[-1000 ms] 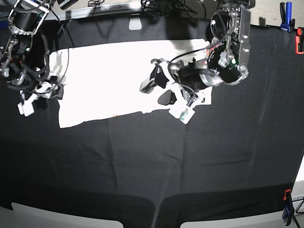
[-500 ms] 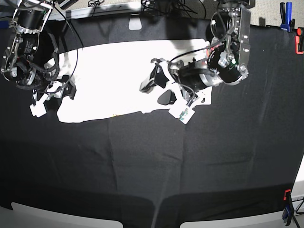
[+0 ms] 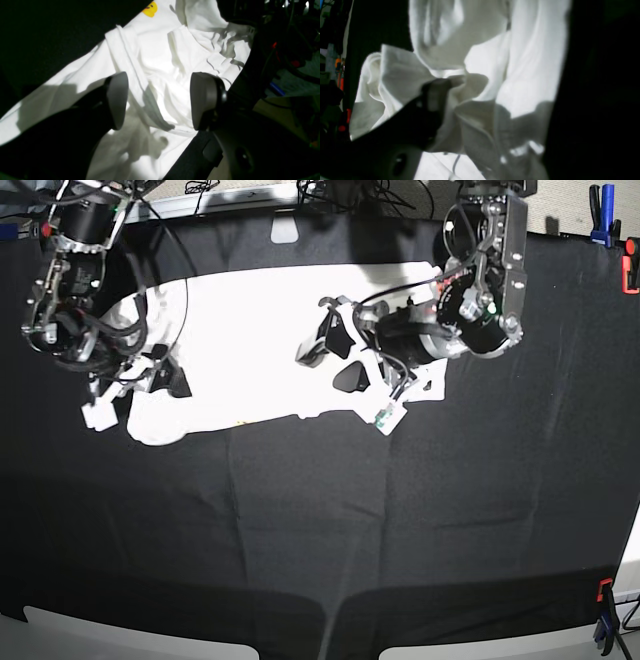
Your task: Layout the t-shirt on the table in an organized manner, then fold the t-shirt properly
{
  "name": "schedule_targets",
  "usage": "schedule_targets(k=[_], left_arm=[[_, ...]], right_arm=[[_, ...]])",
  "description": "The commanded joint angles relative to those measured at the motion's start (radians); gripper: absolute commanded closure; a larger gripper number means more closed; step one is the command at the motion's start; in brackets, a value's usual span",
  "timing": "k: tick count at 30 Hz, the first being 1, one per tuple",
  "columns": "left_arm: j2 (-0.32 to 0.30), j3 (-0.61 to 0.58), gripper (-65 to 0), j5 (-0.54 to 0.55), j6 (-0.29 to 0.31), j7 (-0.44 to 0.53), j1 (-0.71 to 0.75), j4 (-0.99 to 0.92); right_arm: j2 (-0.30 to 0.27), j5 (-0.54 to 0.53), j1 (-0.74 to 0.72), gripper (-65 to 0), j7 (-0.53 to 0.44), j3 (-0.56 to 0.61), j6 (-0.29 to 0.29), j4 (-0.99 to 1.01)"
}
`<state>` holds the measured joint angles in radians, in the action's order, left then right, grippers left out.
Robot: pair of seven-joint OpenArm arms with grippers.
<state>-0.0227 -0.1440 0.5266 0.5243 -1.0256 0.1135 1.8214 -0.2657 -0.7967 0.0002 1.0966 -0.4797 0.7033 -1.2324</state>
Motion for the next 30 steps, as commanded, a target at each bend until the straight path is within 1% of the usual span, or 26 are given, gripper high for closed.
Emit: schedule_targets(k=[1,2,4,7,11,14,16,20,22,25,27,30], left_arm=[[0.006,-0.002,-36.1,0.024,0.006,0.011,-0.008,0.018],[0.006,-0.002,-36.1,0.024,0.006,0.003,-0.008,0.018],[0.005,-0.002,-36.1,0.024,0.006,-0.003,-0.008,0.018],[0.006,-0.002,-36.1,0.024,0.006,-0.002,-0.008,0.018],[0.006,-0.002,-36.1,0.024,0.006,-0.003,-0.008,0.018],[0.006,-0.002,-36.1,0.024,0.006,-0.003,-0.007,0.018],[0.006,-0.002,-36.1,0.024,0.006,-0.003,-0.002,0.018],[0.005,-0.002,-36.1,0.024,0.006,-0.003,0.019,0.018],[0.006,-0.002,-36.1,0.024,0.006,-0.002,0.032,0.018],[0.006,-0.002,-36.1,0.024,0.006,-0.002,0.053,0.018],[0.005,-0.002,-36.1,0.023,0.006,-0.002,0.057,0.018],[0.005,-0.002,-36.1,0.023,0.006,0.001,0.05,0.018]], right_arm=[[-0.006,0.035,0.003,-25.3,0.044,0.005,-0.005,-0.003],[-0.006,0.035,0.003,-17.8,0.044,0.005,-0.005,-0.003],[-0.013,0.035,0.003,0.0,0.044,0.004,-0.005,-0.003],[-0.042,0.034,-0.002,0.0,0.044,0.004,-0.005,-0.004],[-0.116,0.034,-0.021,0.0,0.044,-0.002,-0.005,-0.004],[-0.175,0.034,-0.034,0.0,0.044,-0.006,-0.036,-0.004],[-0.204,0.029,-0.04,0.0,0.043,-0.006,-0.048,-0.004],[-0.242,0.008,-0.064,0.0,0.041,-0.007,-0.08,-0.004],[-0.246,0.004,-0.089,0.0,0.041,-0.011,-0.085,-0.004],[-0.236,-0.063,-0.124,0.0,0.042,-0.011,-0.085,-0.005],[-0.21,-0.087,-0.137,0.0,0.042,-0.011,-0.085,-0.008],[-0.154,-0.105,-0.135,0.0,0.042,-0.011,-0.085,-0.026]])
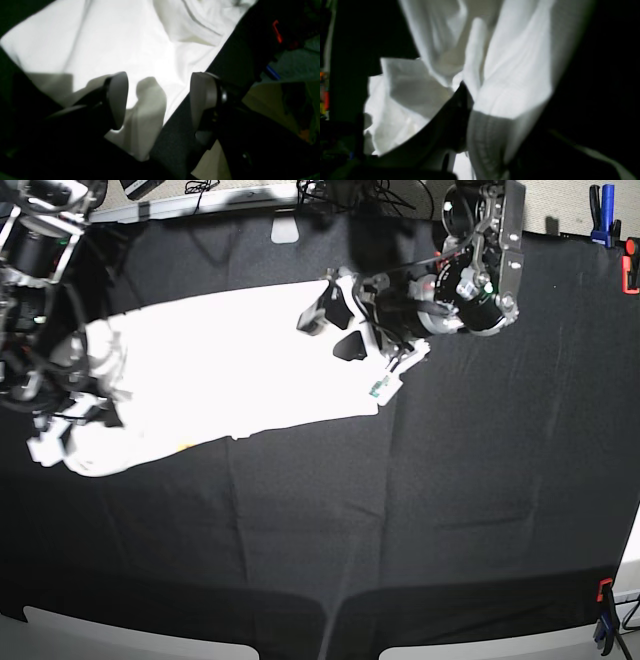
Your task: Layout the t-shirt on the table in an organized manner, then fold the t-shirt properly
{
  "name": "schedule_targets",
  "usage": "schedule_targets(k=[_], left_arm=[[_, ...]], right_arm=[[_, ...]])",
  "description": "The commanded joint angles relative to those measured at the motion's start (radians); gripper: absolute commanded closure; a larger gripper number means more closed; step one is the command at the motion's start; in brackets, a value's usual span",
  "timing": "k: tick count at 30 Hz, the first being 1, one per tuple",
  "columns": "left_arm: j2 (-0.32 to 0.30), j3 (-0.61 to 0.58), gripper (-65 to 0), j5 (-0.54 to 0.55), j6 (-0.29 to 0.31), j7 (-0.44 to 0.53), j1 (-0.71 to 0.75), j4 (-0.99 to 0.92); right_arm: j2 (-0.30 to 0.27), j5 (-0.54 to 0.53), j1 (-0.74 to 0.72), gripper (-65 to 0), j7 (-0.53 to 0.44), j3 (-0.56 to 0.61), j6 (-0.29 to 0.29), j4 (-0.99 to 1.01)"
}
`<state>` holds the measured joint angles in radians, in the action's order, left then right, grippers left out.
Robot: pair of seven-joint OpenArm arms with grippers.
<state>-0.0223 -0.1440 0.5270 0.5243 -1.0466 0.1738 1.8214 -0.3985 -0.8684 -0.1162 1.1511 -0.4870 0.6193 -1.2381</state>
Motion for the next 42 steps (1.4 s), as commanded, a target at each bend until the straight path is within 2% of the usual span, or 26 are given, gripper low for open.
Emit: schedule_targets(k=[1,3,6,9,11,16,21,25,28,33,37,42], left_arm=[[0.005,-0.002,-36.1,0.022,0.007,0.022,-0.011,0.018],[0.005,-0.002,-35.7,-0.017,0.006,0.022,-0.013,0.019],[0.005,-0.001,-33.8,-0.167,0.002,0.022,-0.013,0.04],[0.005,-0.001,-32.0,-0.297,-0.055,0.022,-0.013,0.103],[0.005,-0.001,-32.0,-0.346,-0.083,0.022,-0.013,0.164],[0.005,-0.001,-32.0,-0.367,-0.135,0.008,-0.009,0.301],[0.005,-0.001,-32.0,-0.454,-0.201,-0.01,0.011,0.327],[0.002,-0.001,-32.0,-0.475,-0.203,-0.031,0.026,0.327],[0.002,-0.001,-32.0,-0.474,-0.203,-0.031,0.026,0.327],[0.002,-0.001,-32.0,-0.475,-0.203,-0.031,0.027,0.327],[0.002,-0.001,-32.0,-0.475,-0.203,-0.031,0.027,0.327],[-0.013,-0.001,-32.0,-0.475,-0.203,-0.031,0.026,0.327]], right_arm=[[-0.003,-0.034,-0.016,0.0,-0.013,-0.003,-0.001,-0.031],[0.031,-0.034,-0.012,0.0,-0.012,-0.003,-0.001,-0.055],[0.067,-0.046,0.004,0.0,-0.012,-0.003,-0.001,-0.121],[0.097,-0.055,0.033,0.0,-0.013,-0.003,-0.002,-0.208],[0.121,-0.055,0.055,0.0,-0.013,-0.003,-0.003,-0.263],[0.207,-0.056,0.101,0.0,-0.013,-0.003,-0.014,-0.375],[0.286,-0.056,0.108,0.0,-0.013,-0.001,-0.016,-0.442],[0.335,-0.048,0.109,0.0,-0.013,0.05,-0.014,-0.446],[0.368,-0.048,0.109,0.0,-0.013,0.134,-0.014,-0.446],[0.409,-0.037,0.108,0.0,-0.013,0.307,-0.013,-0.446],[0.424,0.069,0.106,0.0,-0.013,0.418,-0.003,-0.446],[0.423,0.107,0.106,0.0,-0.013,0.462,-0.003,-0.446]])
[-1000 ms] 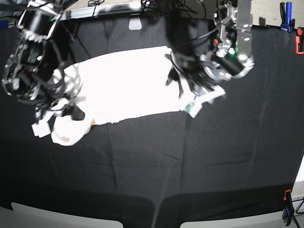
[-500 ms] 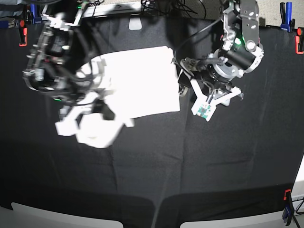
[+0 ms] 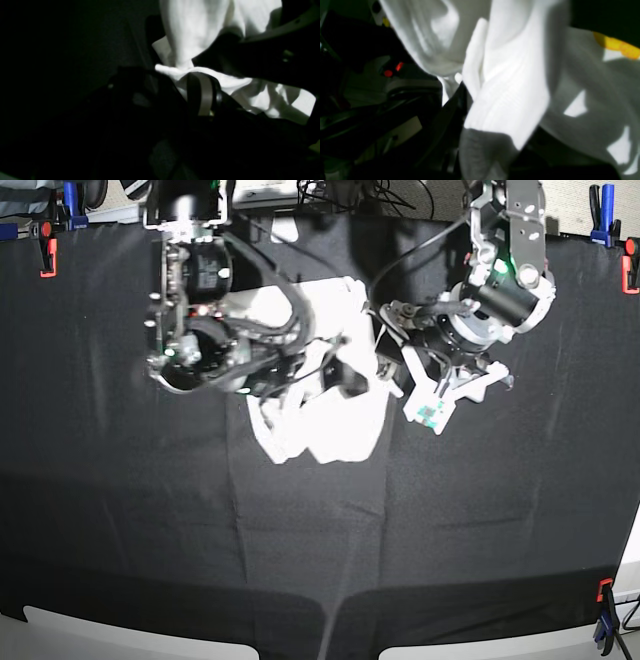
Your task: Layout the t-shirt on the table in an organized manner, then fold the t-shirt properly
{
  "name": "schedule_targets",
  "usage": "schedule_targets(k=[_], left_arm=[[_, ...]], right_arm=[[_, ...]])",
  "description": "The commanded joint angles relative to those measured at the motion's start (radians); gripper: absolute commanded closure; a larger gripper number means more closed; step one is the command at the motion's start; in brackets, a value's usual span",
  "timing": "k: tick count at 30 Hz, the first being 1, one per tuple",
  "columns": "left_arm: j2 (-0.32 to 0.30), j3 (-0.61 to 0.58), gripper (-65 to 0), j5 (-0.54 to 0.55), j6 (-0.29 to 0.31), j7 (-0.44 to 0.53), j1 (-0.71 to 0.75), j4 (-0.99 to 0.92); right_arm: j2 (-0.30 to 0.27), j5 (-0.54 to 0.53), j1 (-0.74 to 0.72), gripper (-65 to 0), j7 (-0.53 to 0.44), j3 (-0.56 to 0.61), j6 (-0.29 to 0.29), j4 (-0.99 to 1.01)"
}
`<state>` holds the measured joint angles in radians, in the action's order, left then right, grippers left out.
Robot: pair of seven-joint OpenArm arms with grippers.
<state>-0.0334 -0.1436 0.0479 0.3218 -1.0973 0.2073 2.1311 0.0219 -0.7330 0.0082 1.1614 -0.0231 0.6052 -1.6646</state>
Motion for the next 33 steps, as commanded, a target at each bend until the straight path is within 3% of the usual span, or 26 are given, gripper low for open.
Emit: schedule_targets(k=[1,9,12,14,20,24,28,31,33], left_arm=[[-0.011,-0.001,-32.0,0.002,0.0,0.02,-0.008,0.018],[-0.091,-0.001,-32.0,-0.085,-0.001,0.02,-0.008,0.018],[-0.109,-0.001,-32.0,-0.085,-0.002,0.02,-0.007,0.018],[-0.115,-0.001,-32.0,-0.085,-0.002,0.02,-0.008,0.018],[-0.121,-0.001,-32.0,-0.085,-0.001,0.02,-0.007,0.018],[-0.148,-0.001,-32.0,-0.085,-0.001,0.02,-0.008,0.018],[-0.201,-0.001,-32.0,-0.084,-0.003,0.02,-0.008,0.018],[-0.214,-0.001,-32.0,-0.069,-0.044,0.02,-0.008,0.018],[-0.214,-0.002,-32.0,0.012,-0.045,0.021,-0.008,0.019]], right_arm=[[0.003,-0.028,-0.019,0.0,-0.024,-0.004,0.011,-0.019],[0.003,-0.034,-0.019,0.0,-0.024,-0.008,0.011,-0.019],[0.003,-0.119,-0.019,-19.2,-0.024,-0.008,0.011,-0.019],[0.003,-0.205,-0.019,-28.3,-0.024,-0.008,0.011,-0.019],[0.014,-0.417,-0.019,-30.8,-0.023,-0.01,0.013,-0.019],[0.026,-0.416,-0.02,-30.8,-0.023,-0.011,0.068,-0.019],[0.025,-0.375,-0.038,-30.8,-0.024,-0.024,0.079,-0.02],[0.025,-0.277,-0.071,-30.8,-0.045,-0.069,0.093,-0.02],[0.025,-0.149,-0.105,-30.8,-0.119,-0.112,0.093,-0.02]])
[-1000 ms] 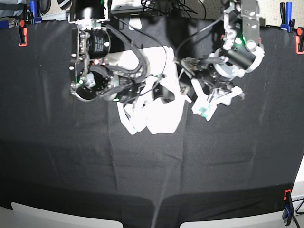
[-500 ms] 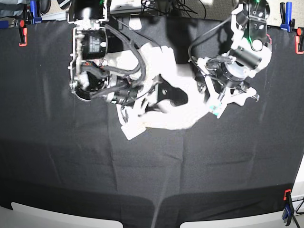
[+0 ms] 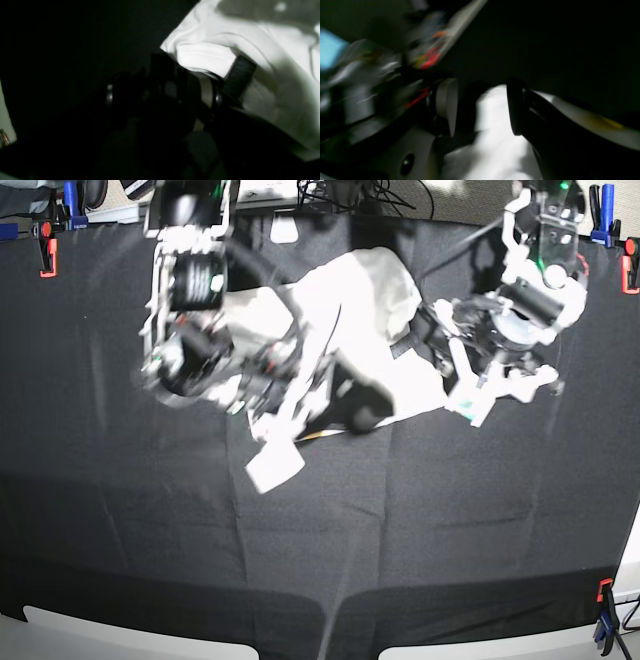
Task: Layout the t-shirt on the table in an organized manner, then fold the t-shirt properly
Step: 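Lower the bundle onto the table and open both grippers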
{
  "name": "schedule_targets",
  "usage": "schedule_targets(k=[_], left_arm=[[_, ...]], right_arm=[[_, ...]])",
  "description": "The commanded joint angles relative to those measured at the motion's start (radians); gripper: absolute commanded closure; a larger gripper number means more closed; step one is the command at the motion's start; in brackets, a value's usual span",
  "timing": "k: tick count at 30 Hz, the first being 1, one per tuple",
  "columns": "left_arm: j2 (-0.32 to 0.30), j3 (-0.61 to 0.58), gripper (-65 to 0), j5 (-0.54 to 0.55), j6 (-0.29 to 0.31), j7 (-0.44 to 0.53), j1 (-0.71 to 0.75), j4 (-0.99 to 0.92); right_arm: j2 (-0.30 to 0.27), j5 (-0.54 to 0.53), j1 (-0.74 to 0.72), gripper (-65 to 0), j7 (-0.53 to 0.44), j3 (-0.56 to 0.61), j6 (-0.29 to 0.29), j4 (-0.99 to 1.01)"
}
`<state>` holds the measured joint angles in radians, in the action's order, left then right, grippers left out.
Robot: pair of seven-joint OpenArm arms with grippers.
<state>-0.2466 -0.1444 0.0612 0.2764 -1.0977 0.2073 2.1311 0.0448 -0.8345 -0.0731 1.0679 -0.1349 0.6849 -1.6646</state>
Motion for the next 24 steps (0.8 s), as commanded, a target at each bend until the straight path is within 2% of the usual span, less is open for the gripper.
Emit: schedule_targets(k=[1,3,5,7,12,16,18,20,24], left_arm=[[0.0,-0.001,-32.0,0.075,0.005,0.022,-0.008,0.02],[0.0,-0.005,-32.0,0.285,0.054,0.037,-0.005,0.022],[0.0,-0.033,-32.0,0.468,0.125,0.051,-0.005,0.022],[0.0,-0.094,-32.0,0.536,0.161,0.051,-0.005,0.022],[0.0,-0.298,-32.0,0.525,0.162,0.052,-0.005,0.022],[-0.001,-0.431,-32.0,0.387,0.161,0.129,-0.005,0.01],[-0.001,-0.468,-32.0,0.325,0.157,0.205,-0.005,-0.019],[0.0,-0.483,-32.0,0.325,0.158,0.274,-0.006,-0.07],[0.009,-0.488,-32.0,0.307,0.158,0.294,-0.006,-0.205]], right_arm=[[0.003,0.029,-0.043,-30.8,-0.072,-0.023,0.013,-0.02],[0.002,0.156,-0.081,-30.8,-0.152,-0.066,0.013,-0.019],[0.002,0.201,-0.117,-30.8,-0.175,-0.101,0.013,-0.016],[0.002,0.208,-0.151,-30.8,-0.174,-0.129,0.013,-0.006],[0.002,0.236,-0.224,-30.8,-0.166,-0.143,0.013,0.094],[0.002,0.286,-0.264,-30.8,-0.165,-0.138,0.013,0.241],[0.002,0.299,-0.276,-30.8,-0.167,-0.138,0.013,0.312],[0.002,0.33,-0.282,-30.8,-0.174,-0.138,0.013,0.368],[-0.008,0.41,-0.279,-30.8,-0.167,-0.122,0.013,0.44]])
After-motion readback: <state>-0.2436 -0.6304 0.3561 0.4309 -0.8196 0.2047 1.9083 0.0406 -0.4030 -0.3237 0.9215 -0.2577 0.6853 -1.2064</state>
